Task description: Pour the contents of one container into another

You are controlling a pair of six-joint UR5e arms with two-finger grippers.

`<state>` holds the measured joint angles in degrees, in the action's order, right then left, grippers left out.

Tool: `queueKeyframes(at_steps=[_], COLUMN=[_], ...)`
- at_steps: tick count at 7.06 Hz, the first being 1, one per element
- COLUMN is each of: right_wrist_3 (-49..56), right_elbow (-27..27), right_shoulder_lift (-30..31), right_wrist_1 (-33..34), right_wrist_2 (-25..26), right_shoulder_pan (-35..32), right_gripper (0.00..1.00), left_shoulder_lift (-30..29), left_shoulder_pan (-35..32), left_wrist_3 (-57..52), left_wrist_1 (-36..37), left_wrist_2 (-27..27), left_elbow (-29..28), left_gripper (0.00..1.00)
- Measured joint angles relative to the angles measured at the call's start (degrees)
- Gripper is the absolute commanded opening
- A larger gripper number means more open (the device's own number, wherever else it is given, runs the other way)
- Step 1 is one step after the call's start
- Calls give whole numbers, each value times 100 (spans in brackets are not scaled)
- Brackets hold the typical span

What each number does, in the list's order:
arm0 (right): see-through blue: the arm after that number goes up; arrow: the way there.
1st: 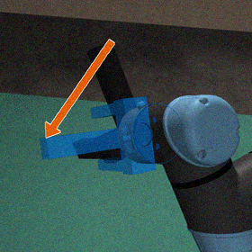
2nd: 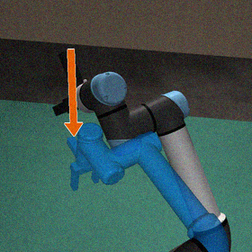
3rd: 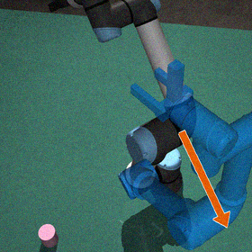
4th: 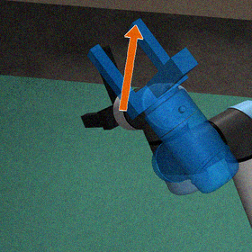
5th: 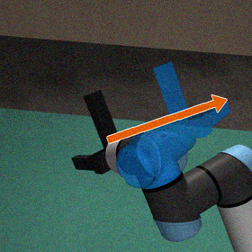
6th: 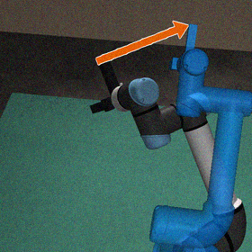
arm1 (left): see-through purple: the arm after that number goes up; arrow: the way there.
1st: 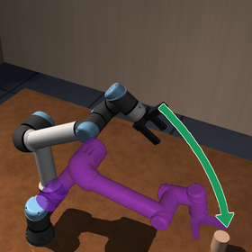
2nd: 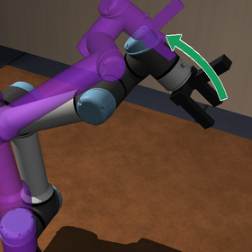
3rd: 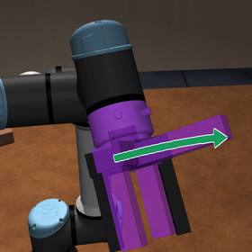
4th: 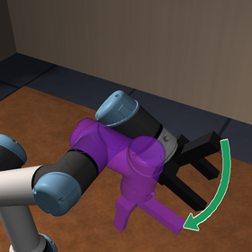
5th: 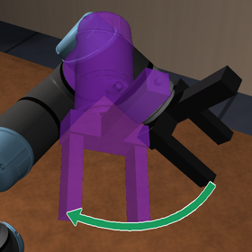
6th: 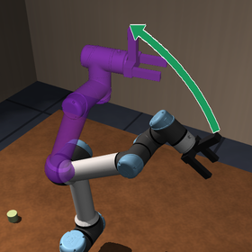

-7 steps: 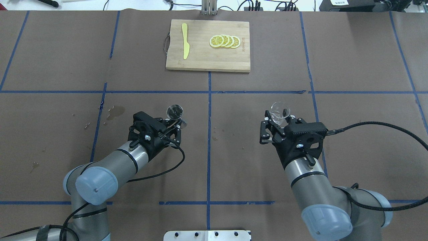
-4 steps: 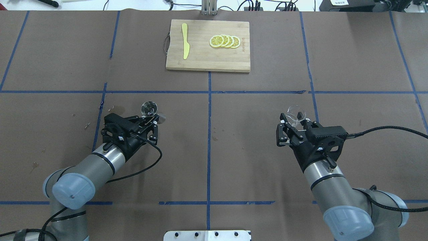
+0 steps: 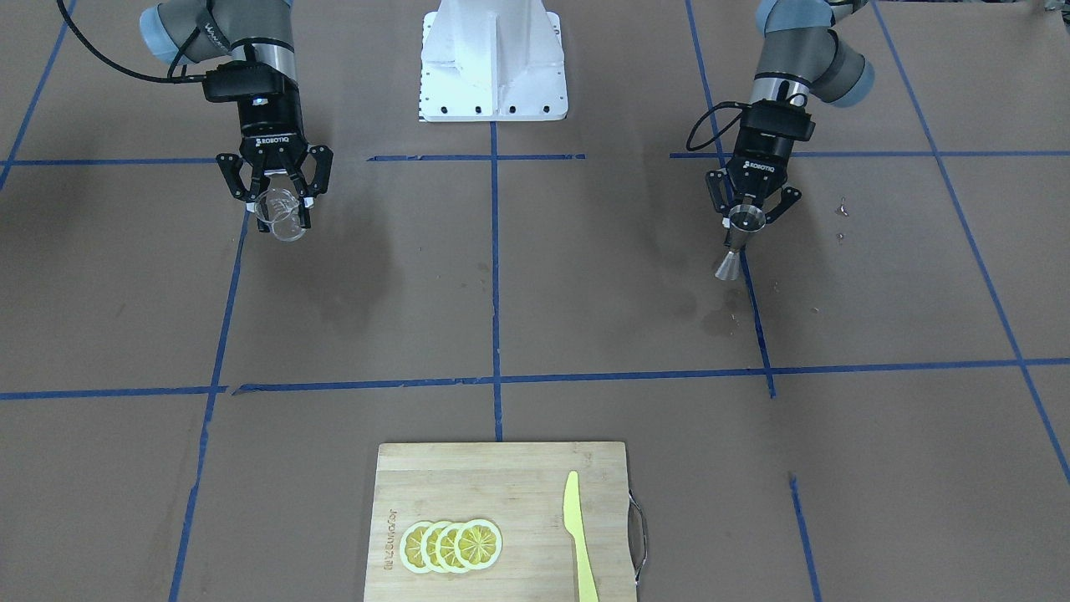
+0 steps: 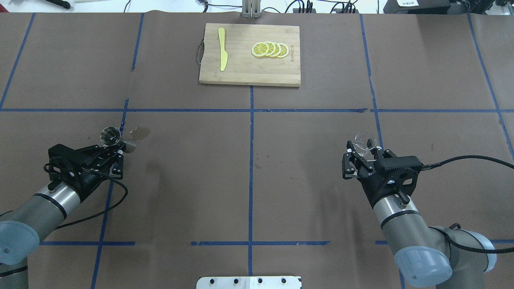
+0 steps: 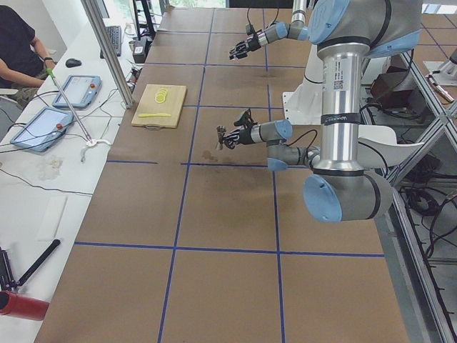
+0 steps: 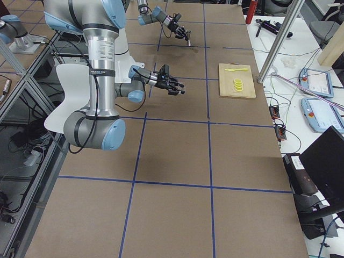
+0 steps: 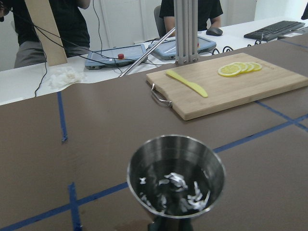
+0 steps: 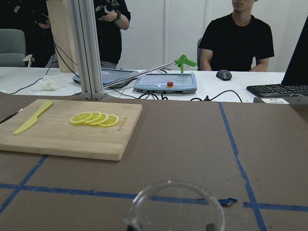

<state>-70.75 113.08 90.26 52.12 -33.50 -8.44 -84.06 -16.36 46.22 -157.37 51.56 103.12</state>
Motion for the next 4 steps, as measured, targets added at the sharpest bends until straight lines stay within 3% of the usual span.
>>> queueKeyframes(at_steps=[4], right_wrist_3=[0], right_elbow=[-104], right_shoulder_lift=[9], right_wrist_1=[2], right_wrist_2=[1], right_shoulder_pan=[0], right_gripper=[0], left_shoulder_lift=[732], left_shoulder_pan=[-31], left_wrist_3=[953], left_wrist_1=[-136], left_wrist_2=[595], left_elbow=[17], left_gripper=[0])
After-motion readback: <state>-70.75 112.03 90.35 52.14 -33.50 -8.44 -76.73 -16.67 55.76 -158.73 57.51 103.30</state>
